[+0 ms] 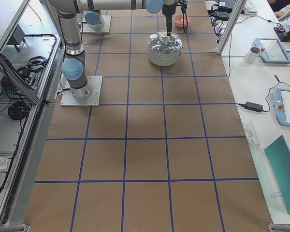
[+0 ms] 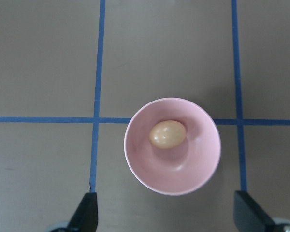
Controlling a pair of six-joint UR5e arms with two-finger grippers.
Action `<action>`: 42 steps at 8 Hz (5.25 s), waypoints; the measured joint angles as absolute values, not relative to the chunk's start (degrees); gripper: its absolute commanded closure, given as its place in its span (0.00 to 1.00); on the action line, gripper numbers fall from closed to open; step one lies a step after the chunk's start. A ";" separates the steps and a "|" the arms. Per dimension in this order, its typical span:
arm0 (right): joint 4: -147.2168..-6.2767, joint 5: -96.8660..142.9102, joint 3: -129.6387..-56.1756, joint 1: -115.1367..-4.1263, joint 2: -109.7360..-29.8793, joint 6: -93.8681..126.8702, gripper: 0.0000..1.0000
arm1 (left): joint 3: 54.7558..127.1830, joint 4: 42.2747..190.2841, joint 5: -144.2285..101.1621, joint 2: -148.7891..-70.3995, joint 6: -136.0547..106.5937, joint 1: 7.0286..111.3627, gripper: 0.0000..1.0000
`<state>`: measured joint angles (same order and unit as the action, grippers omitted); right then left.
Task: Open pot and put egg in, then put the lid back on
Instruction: 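Reach the right gripper to the lid knob while the left moves to the bowl, then lift the glass lid off with the right gripper while the left grasps the egg, then hold the lid aside with the right gripper while the left gripper grips the egg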
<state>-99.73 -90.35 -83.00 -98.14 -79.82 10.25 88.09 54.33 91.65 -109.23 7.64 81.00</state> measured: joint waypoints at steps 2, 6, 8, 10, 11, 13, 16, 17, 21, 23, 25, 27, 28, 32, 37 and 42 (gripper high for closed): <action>-103.22 -89.59 -82.34 -102.34 -75.01 14.52 0.00 | 88.01 49.48 91.22 -114.85 8.66 79.17 0.00; -104.51 -87.99 -82.22 -104.69 -70.39 17.78 0.00 | 87.57 40.83 86.41 -122.21 10.81 78.87 0.00; -105.32 -87.69 -82.14 -105.21 -68.72 18.65 0.00 | 87.20 38.79 85.32 -124.33 13.61 78.88 0.00; -106.48 -86.85 -82.11 -105.91 -67.40 19.13 0.00 | 87.53 38.38 84.57 -125.46 14.16 78.92 0.00; -106.65 -86.73 -82.10 -106.06 -67.15 19.06 0.06 | 87.79 38.76 84.52 -125.87 14.12 78.92 0.00; -106.27 -86.78 -82.21 -106.14 -66.99 18.56 0.21 | 88.37 39.47 84.37 -126.25 13.69 78.97 0.00; -105.15 -86.77 -82.73 -106.27 -66.99 18.28 0.51 | 88.55 39.29 83.28 -126.86 13.64 79.01 0.00; -104.82 -86.72 -82.81 -106.30 -66.96 18.05 0.65 | 88.41 39.05 83.09 -127.26 13.74 79.01 0.00; -104.52 -86.66 -82.00 -106.32 -67.45 15.14 0.89 | 88.16 39.02 82.89 -127.69 14.22 79.01 0.14; -104.42 -86.66 -81.78 -106.15 -68.72 13.31 0.96 | 88.16 39.32 82.95 -127.70 14.38 79.01 0.14; -102.48 -86.77 -81.68 -104.69 -71.66 10.05 0.97 | 88.16 39.49 82.97 -127.76 14.83 79.02 0.14; -96.87 -87.55 -81.66 -99.12 -75.97 2.66 1.00 | 88.11 39.60 83.13 -127.96 15.57 79.02 0.18; -92.88 -87.71 -81.73 -94.96 -78.68 -1.34 1.00 | 88.09 39.59 83.22 -128.23 15.72 79.02 0.26; -84.98 -90.45 -81.95 -84.08 -83.74 -16.29 1.00 | 88.07 39.55 83.25 -128.84 16.31 79.01 0.39; -83.28 -92.79 -82.67 -80.91 -86.95 -20.77 1.00 | 88.08 39.63 83.31 -129.04 16.96 79.01 0.36; -82.87 -92.79 -82.71 -80.85 -87.57 -21.96 1.00 | 88.02 39.32 83.17 -128.98 17.00 79.01 0.14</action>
